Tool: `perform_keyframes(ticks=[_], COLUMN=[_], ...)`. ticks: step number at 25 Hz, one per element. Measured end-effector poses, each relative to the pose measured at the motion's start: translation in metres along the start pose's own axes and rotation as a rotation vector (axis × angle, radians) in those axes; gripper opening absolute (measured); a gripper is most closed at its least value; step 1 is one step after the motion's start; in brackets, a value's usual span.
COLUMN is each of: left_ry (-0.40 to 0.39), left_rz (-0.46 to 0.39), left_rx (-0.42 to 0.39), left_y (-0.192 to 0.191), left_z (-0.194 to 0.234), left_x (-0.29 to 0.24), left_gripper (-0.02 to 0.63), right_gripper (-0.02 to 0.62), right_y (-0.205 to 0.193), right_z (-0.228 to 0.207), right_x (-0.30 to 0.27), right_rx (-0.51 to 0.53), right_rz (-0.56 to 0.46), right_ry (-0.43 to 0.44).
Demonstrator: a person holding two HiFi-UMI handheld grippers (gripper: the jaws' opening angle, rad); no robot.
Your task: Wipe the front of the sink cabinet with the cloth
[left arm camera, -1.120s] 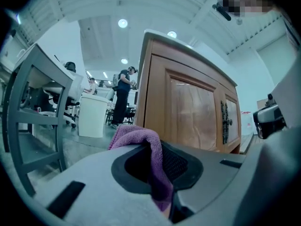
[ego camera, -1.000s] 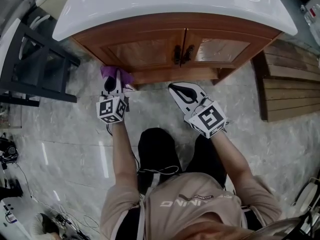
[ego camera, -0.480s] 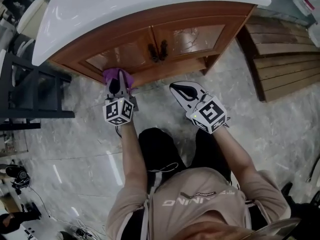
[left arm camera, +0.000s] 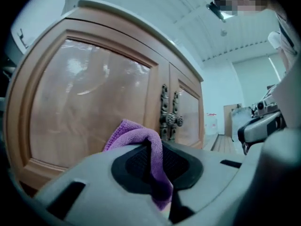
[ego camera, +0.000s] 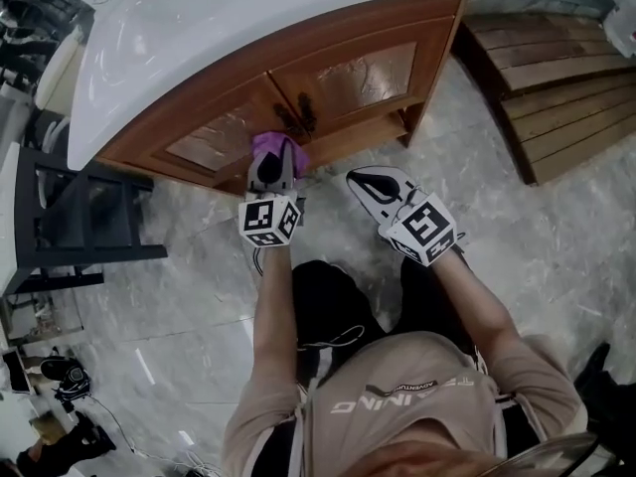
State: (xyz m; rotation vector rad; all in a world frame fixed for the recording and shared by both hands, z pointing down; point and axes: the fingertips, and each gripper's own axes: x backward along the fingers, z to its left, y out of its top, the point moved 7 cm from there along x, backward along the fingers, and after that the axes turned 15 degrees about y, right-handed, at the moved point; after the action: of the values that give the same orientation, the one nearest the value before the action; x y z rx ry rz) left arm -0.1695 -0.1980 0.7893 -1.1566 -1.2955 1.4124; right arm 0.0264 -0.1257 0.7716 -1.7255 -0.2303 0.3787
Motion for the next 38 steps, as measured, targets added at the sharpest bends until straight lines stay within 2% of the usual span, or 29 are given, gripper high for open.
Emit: perform_keyframes(ticks=[3, 11, 15, 21, 28, 33, 38], left_ry=[-0.043, -0.098, -0.131, -0.185, -0.26, -0.304, -0.317], left_rz=[0.002, 0.009, -0.002, 0.004, 0.006, -0.005, -0.059], left_rx=[-0.026, -0.05, -0.095, -0.096, -0.135, -0.133, -0.142], left_y=[0.003, 0.005, 0.005, 0.001, -0.007, -0.006, -0.007], left_z=[-0.024, -0.045, -0.061, -0.082, -0.125, -0.157, -0.187], left_x=[-0.005, -0.012, -0.021, -0.032, -0.063, -0.079, -0.09], left_gripper=[0.037, 0.037, 0.037, 0.037, 0.037, 0.037, 0.037], right_gripper=[0.012, 0.012, 0.012, 0.012, 0.012, 0.012, 0.012], right_y=[-0.001, -0.007, -0.011, -0.013, -0.019, -0.02, -0.025], right_z=[-0.002, -0.012, -0.012, -0.013, -0.016, -0.02, -0.021], right_x=[0.006, 0.017, 0.022, 0.039, 0.068, 0.094, 0.118], right_rx=[0.002, -0.029, -0.041, -0.041, -0.041, -0.044, -0.058], right_rz=[-0.003, -0.044, -0.046, -0.039, -0.036, -0.039, -0.04], right_ry=[-0.015, -0.058, -0.072, -0.103, -0.17, -0.228, -0.28])
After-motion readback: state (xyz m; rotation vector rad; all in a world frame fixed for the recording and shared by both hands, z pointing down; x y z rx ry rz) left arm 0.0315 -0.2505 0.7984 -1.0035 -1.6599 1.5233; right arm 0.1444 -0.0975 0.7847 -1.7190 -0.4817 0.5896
